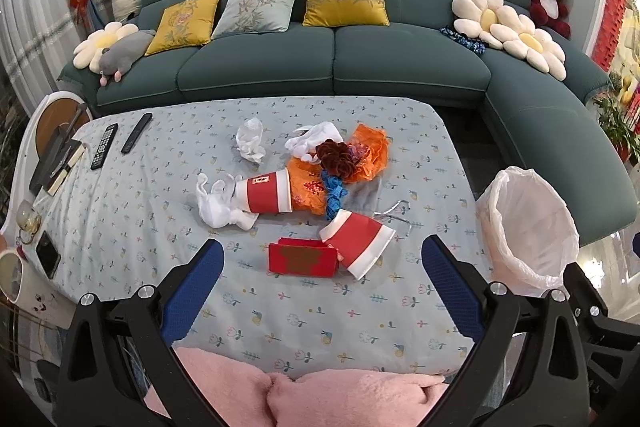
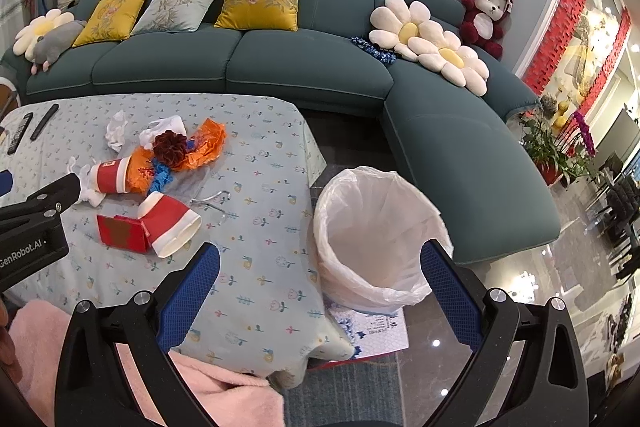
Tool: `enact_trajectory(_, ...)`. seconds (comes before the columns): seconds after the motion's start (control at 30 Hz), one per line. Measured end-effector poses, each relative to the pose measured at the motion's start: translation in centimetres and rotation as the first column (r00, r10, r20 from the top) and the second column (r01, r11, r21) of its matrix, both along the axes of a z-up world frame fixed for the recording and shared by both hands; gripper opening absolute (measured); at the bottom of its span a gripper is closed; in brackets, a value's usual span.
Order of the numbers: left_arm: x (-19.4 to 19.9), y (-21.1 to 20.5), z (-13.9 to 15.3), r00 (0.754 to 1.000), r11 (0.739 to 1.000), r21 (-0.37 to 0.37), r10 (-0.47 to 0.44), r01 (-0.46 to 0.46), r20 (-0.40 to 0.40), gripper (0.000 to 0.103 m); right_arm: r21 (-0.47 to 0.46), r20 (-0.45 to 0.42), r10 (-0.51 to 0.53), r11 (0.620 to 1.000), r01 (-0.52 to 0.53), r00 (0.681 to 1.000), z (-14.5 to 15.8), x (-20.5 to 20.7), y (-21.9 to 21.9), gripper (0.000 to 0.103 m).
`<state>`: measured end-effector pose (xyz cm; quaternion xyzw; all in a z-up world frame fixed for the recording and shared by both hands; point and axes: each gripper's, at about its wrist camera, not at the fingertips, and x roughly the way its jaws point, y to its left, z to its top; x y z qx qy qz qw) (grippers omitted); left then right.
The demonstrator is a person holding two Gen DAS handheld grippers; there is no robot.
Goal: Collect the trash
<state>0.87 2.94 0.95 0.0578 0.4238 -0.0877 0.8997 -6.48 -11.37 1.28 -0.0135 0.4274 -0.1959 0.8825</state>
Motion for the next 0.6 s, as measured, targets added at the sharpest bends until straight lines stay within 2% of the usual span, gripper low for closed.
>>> enact_trajectory(0.23,1.2,2.4,-1.1,1.000,1.000,-0.006,-0.028,0.028,-0.010,0.095,0.007,0.010,0.017,1.000,-0.017,1.000,-0.5,1.4,2.2,0.096)
enact_trajectory(0.4,2.9,5.3,-2.3,1.000,1.000,-0.013,-0.004,0.004,-0.004,0.095,0.030,0.012,0.044,0.999,-0.044,0.999,-1.5,2.9,4.2,0.096)
enact_trajectory(0.5,4.5,7.6,-3.3,1.000,0.998,-0.052,0.019,-0.019,-0.007,0.094,0.048,0.009,0.066,0.997,-0.066,0.998,-2.4,4.1,5.4,0.096)
enact_trajectory(0.6,6.5,9.4,-4.8,0.999,0.998,-0.035,0.045,-0.046,-0.032,0.095,0.074,-0.009,0.076,0.994,-0.075,0.997,-3.8,5.6,6.5,0.096)
